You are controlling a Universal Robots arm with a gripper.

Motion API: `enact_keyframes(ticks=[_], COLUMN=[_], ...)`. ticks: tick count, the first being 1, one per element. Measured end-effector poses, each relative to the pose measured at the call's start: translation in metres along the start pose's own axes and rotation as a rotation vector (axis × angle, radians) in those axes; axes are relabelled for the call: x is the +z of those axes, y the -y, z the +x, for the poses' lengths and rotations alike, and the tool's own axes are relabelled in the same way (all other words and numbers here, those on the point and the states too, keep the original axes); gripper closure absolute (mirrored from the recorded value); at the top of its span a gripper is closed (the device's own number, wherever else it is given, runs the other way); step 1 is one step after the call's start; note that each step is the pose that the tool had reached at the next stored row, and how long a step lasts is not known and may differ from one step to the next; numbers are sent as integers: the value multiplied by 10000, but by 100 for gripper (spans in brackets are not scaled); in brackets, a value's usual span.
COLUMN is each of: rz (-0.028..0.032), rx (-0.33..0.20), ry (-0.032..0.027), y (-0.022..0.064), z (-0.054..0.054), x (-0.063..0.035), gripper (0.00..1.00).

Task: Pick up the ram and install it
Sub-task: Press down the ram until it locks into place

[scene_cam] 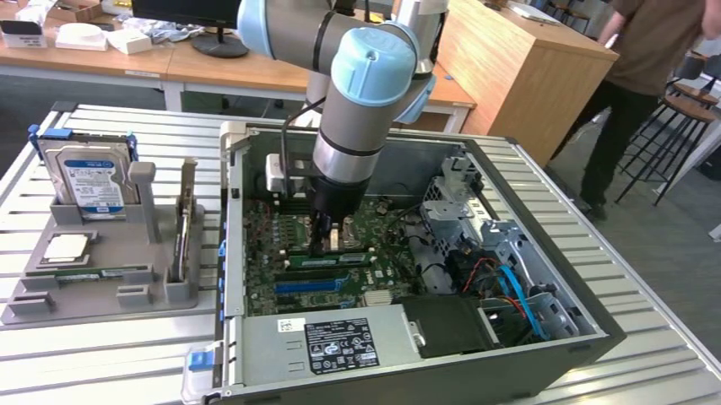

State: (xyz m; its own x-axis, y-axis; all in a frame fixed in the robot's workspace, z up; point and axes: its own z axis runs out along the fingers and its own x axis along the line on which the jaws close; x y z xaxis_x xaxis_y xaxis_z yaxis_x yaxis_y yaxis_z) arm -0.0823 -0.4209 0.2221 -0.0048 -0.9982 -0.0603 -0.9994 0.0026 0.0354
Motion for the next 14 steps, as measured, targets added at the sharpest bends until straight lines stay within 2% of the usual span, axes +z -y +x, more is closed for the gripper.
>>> enact_keyframes(ticks=[6, 14], rz=[9, -7], rx=[0, 1], ry=[16, 4], y=[1, -6], z=[-3, -12], x=[-9, -184], gripper=[90, 90])
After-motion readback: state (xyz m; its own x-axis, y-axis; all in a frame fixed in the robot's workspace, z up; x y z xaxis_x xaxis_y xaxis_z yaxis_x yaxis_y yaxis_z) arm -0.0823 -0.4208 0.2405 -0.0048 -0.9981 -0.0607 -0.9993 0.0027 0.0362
